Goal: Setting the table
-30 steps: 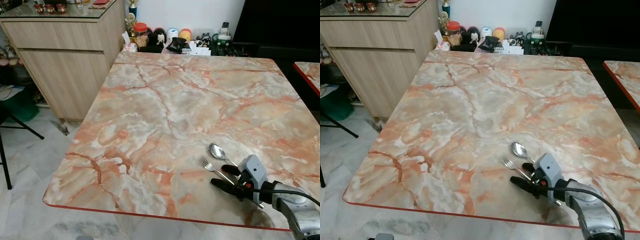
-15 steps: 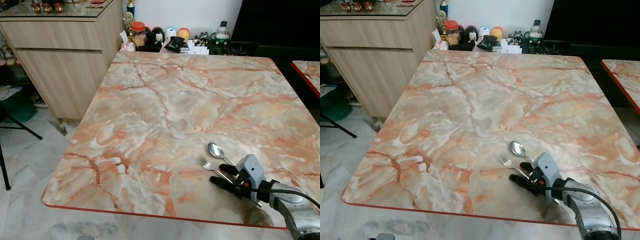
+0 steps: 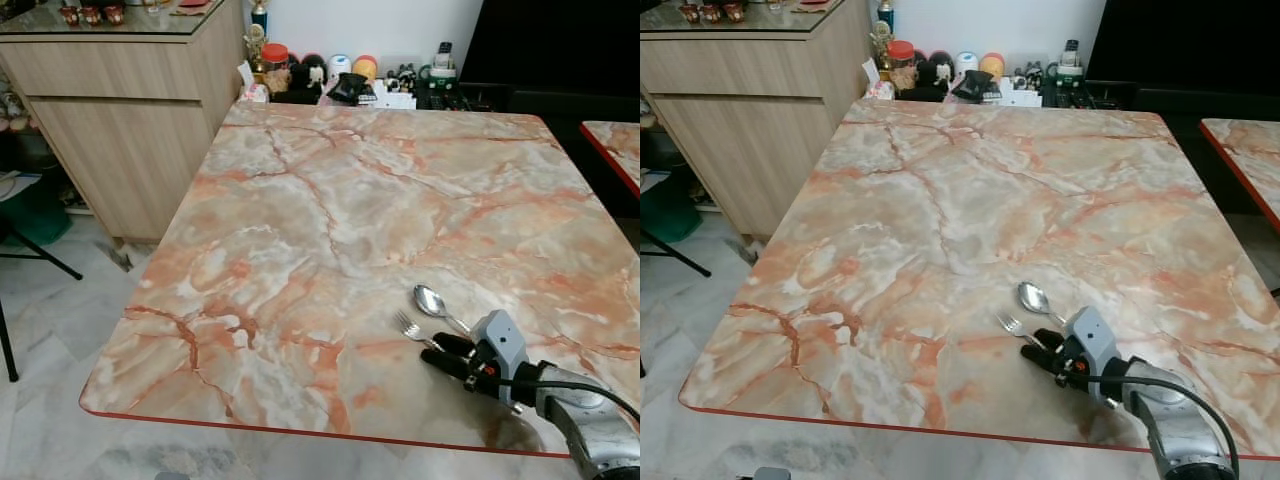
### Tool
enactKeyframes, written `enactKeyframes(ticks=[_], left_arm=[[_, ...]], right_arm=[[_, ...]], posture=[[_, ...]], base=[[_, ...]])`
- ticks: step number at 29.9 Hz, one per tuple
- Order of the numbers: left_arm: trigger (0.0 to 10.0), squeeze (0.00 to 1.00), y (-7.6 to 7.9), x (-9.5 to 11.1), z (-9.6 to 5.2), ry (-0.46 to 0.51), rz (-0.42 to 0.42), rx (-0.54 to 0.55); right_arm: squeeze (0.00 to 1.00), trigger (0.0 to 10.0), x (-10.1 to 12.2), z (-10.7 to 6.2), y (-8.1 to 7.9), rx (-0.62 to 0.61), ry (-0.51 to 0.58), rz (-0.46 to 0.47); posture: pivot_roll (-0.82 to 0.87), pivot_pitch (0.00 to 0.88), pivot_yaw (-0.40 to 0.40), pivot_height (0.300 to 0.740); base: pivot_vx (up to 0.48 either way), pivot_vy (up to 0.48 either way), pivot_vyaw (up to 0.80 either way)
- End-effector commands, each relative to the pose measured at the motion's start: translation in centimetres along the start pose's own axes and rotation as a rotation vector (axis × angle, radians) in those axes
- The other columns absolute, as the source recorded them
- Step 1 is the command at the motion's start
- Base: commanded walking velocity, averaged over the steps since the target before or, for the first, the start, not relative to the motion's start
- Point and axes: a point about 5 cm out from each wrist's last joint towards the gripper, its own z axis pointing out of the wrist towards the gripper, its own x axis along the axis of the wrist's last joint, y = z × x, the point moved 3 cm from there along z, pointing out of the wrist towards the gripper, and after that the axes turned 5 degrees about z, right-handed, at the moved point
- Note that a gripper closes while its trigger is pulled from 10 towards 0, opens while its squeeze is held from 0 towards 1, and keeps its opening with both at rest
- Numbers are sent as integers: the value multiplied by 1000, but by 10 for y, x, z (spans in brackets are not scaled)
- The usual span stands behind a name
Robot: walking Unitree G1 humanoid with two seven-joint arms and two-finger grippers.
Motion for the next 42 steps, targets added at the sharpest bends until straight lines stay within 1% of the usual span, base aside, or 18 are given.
enactKeyframes(ticks=[1, 12, 20, 23, 24, 25, 26, 27, 29, 30, 33, 34, 35, 37, 38, 39, 40, 42], left_arm=[[10000, 0, 3, -13, -2, -47, 11, -16], [10000, 0, 4, -13, -2, -46, 23, -22], [10000, 0, 6, -13, -2, -49, 36, -27], [10000, 0, 6, -14, -2, -53, 47, -30], [10000, 0, 7, -15, -2, -54, 49, -30], [10000, 0, 6, -15, -2, -54, 49, -30], [10000, 0, 6, -15, -2, -55, 50, -29], [10000, 0, 6, -15, -2, -55, 50, -29], [10000, 0, 5, -15, -3, -55, 55, -30], [10000, 0, 5, -15, -3, -55, 59, -31], [10000, 0, 3, -14, -3, -54, 60, -30], [10000, 0, 3, -14, -3, -54, 60, -30], [10000, 0, 2, -14, -3, -53, 58, -28], [10000, 0, 1, -14, -3, -52, 57, -23], [10000, 0, 0, -14, -3, -52, 59, -19], [10000, 0, 0, -14, -3, -52, 59, -19], [10000, 0, -2, -14, -3, -51, 64, -15], [10000, 0, -3, -15, -4, -52, 69, -11]], right_arm=[[0, 0, -27, 5, -16, 57, -90, 47], [0, 0, -32, 11, -25, 74, -86, 53], [0, 0, -23, 15, -23, 8, 9, 93], [0, 0, -18, 19, -21, -50, 45, 83], [0, 980, -15, 21, -22, -57, 65, 81], [0, 5294, -11, 22, -22, -73, 88, 75], [0, 10000, -3, 24, -22, -96, 129, 69], [0, 10000, 0, 25, -22, -104, 144, 69], [0, 10000, 24, 26, -16, -202, 252, 54], [0, 10000, 30, 26, -15, -223, 275, 48], [0, 10000, 57, 25, -16, -296, 394, 34], [0, 10000, 60, 25, -16, -302, 406, 40], [0, 10000, 71, 21, -16, -345, 459, 28], [0, 10000, 82, 15, -12, -418, 520, 34], [0, 10000, 86, 9, -7, -493, 549, 41], [0, 10000, 86, 9, -7, -493, 549, 41], [0, 10000, 89, 0, -1, -602, 591, 82], [0, 10000, 82, -6, 0, -685, 606, 141]], posture=[[17, 128, 9, 740], [17, 83, 6, 740], [15, 50, 6, 740], [8, 26, 7, 740], [10, 18, 7, 740], [10, 18, 7, 740], [10, 0, 6, 740], [10, 0, 6, 740], [4, 0, 10, 740], [4, 0, 10, 740], [0, 0, 9, 740], [0, 0, 9, 740], [1, 0, 6, 740], [-2, 0, 5, 740], [-8, 0, 4, 740], [-8, 0, 4, 740], [-16, 0, 3, 740], [-19, 0, 3, 740]], base=[[0, 0, 0], [0, 0, 0], [0, 0, 0], [0, 0, 0], [0, 0, 0], [0, 0, 0], [0, 0, 0], [0, 0, 0], [0, 0, 0], [0, 0, 0], [0, 0, 0], [0, 0, 0], [0, 0, 0], [0, 0, 0], [0, 0, 0], [0, 0, 0], [0, 0, 0], [0, 0, 0]])
